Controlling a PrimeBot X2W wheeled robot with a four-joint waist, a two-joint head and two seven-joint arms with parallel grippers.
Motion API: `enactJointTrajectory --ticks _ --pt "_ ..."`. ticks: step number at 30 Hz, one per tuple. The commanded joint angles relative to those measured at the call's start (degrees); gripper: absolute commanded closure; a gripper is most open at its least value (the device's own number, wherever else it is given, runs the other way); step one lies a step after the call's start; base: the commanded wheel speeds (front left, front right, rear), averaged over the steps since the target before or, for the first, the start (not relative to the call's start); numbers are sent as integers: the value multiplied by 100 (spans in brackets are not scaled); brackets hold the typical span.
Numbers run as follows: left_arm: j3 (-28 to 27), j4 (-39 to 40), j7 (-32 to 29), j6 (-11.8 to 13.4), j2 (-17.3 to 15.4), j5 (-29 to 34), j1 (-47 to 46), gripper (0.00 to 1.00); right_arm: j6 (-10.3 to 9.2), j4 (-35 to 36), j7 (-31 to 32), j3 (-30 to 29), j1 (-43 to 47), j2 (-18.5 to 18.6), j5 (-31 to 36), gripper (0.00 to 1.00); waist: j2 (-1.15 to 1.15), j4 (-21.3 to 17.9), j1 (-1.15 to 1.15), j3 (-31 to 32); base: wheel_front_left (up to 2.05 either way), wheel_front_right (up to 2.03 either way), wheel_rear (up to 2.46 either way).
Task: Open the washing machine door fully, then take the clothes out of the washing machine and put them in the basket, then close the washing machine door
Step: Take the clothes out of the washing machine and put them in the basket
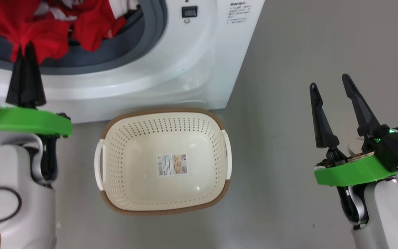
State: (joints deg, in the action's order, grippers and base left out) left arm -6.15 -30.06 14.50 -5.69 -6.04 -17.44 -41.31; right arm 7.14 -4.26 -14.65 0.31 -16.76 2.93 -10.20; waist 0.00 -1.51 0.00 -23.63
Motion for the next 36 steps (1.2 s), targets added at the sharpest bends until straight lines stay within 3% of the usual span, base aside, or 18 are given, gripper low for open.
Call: enactJointTrajectory --ticks 1,23,36 --pt "-160 346 49 -71 -167 -11 240 100 35 109 -35 111 108 -5 -49 0 0 12 0 250 0 0 0" --pt "136 1608 50 -168 155 192 1744 100 35 -25 -35 104 446 -5 -77 0 0 -20 0 1089 0 0 0" --pt "357 1684 -181 92 283 -85 2311 100 35 41 -35 52 572 -5 -59 0 0 -75 0 1218 0 0 0"
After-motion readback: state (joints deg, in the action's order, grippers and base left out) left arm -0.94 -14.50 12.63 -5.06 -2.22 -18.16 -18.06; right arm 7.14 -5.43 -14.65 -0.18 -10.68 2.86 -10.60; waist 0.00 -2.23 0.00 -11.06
